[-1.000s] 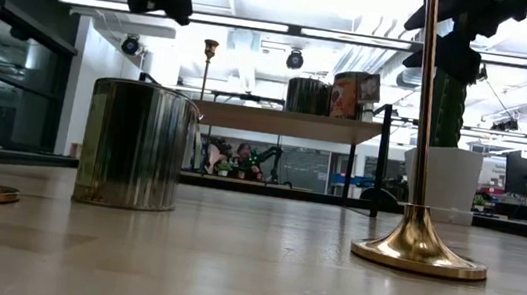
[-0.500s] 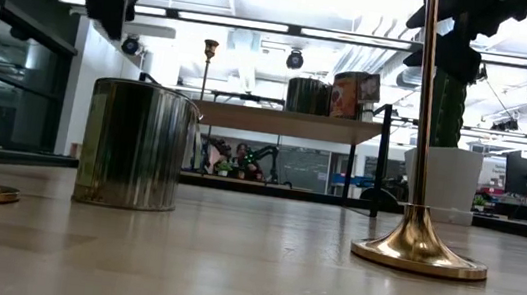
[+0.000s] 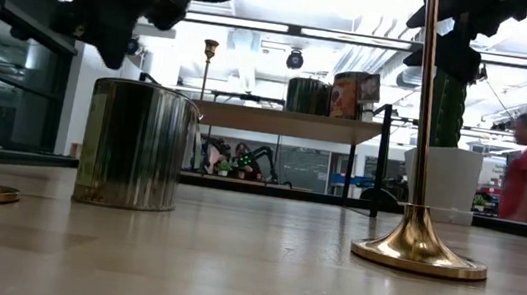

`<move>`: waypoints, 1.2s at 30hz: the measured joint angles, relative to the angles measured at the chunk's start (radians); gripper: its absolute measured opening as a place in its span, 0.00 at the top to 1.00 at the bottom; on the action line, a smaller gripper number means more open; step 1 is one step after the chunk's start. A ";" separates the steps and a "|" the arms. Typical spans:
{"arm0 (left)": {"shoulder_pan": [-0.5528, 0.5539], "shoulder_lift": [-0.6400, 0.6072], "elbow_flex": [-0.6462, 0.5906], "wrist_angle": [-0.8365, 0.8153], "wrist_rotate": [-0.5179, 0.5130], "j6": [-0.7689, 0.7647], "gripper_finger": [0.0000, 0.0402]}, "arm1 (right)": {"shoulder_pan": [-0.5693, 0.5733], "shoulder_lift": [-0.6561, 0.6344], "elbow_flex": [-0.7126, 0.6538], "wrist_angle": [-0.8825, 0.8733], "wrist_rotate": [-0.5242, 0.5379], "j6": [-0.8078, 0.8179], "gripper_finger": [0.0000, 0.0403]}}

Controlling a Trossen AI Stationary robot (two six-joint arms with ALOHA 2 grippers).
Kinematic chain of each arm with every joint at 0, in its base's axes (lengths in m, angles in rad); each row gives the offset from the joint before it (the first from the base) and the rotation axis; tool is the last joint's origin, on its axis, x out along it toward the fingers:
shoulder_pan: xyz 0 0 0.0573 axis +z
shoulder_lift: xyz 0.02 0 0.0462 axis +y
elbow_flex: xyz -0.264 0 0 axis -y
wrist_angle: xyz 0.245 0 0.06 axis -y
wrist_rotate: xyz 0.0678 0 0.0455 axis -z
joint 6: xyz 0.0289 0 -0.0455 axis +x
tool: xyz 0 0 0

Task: Pick & Place candle stick holders
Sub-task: Put the silver scented candle on the shelf

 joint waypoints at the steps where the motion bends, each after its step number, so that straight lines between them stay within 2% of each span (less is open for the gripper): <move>1: 0.000 0.003 0.001 0.028 0.000 -0.015 0.98 | 0.000 0.000 0.000 0.000 -0.001 -0.003 0.38; 4: 0.000 0.008 0.002 0.058 0.001 -0.055 0.92 | 0.000 0.000 0.000 0.000 -0.009 -0.007 0.38; 11: 0.000 0.057 0.003 0.060 0.017 -0.097 0.67 | 0.000 0.000 0.000 0.000 -0.021 -0.014 0.38; 15: 0.000 0.089 0.003 0.082 0.021 -0.123 0.61 | 0.000 0.000 0.000 -0.004 -0.026 -0.022 0.38; 27: 0.000 0.157 0.002 0.051 0.078 -0.129 0.61 | 0.000 0.000 0.000 -0.028 -0.049 -0.032 0.38; 31: 0.000 0.161 0.004 0.050 0.104 -0.131 0.69 | 0.000 0.000 0.000 -0.030 -0.048 -0.032 0.38; 36: 0.000 0.160 0.004 0.047 0.108 -0.130 0.84 | 0.000 0.000 0.000 -0.031 -0.048 -0.032 0.38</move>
